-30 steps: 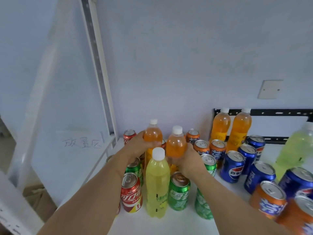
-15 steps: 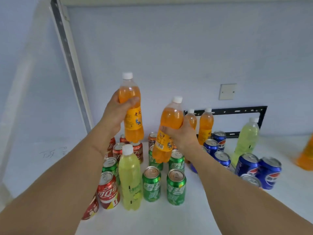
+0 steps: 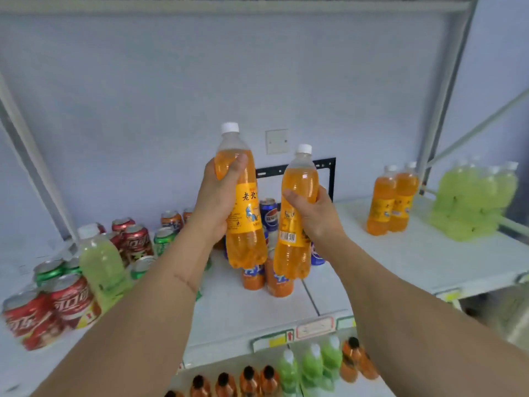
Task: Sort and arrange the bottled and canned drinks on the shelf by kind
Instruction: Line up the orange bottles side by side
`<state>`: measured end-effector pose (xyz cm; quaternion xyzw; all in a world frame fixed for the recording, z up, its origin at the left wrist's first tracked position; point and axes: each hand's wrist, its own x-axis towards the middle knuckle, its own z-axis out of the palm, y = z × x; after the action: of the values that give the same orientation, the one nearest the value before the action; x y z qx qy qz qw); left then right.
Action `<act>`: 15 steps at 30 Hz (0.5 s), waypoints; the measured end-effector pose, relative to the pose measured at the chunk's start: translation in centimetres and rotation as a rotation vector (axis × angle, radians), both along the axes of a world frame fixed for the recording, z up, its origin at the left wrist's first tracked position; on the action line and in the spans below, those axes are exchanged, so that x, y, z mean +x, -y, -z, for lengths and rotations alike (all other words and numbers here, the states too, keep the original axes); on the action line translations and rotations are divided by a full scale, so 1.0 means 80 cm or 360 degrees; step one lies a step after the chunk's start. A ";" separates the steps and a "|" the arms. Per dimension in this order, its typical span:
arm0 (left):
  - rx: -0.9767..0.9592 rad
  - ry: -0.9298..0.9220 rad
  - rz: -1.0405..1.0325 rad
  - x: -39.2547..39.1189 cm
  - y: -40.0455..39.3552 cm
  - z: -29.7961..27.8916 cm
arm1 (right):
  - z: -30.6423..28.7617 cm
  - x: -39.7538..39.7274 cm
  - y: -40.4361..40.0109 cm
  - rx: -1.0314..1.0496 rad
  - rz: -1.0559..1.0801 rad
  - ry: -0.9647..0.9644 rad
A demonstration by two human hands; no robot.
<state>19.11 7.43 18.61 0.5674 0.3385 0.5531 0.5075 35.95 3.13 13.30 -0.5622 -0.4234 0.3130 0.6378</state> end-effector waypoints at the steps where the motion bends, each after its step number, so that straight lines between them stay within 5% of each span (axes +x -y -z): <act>1: -0.0050 -0.0006 0.0039 0.022 0.011 0.013 | 0.008 0.021 0.013 -0.0045 0.0017 0.0010; 15: -0.0301 -0.0152 0.0247 0.286 0.063 0.105 | 0.079 0.293 0.082 -0.0249 0.0239 -0.0143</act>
<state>41.98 2.39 10.22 0.5672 0.3680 0.4502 0.5833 59.41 -3.45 6.94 -0.6258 -0.3253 0.3214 0.6319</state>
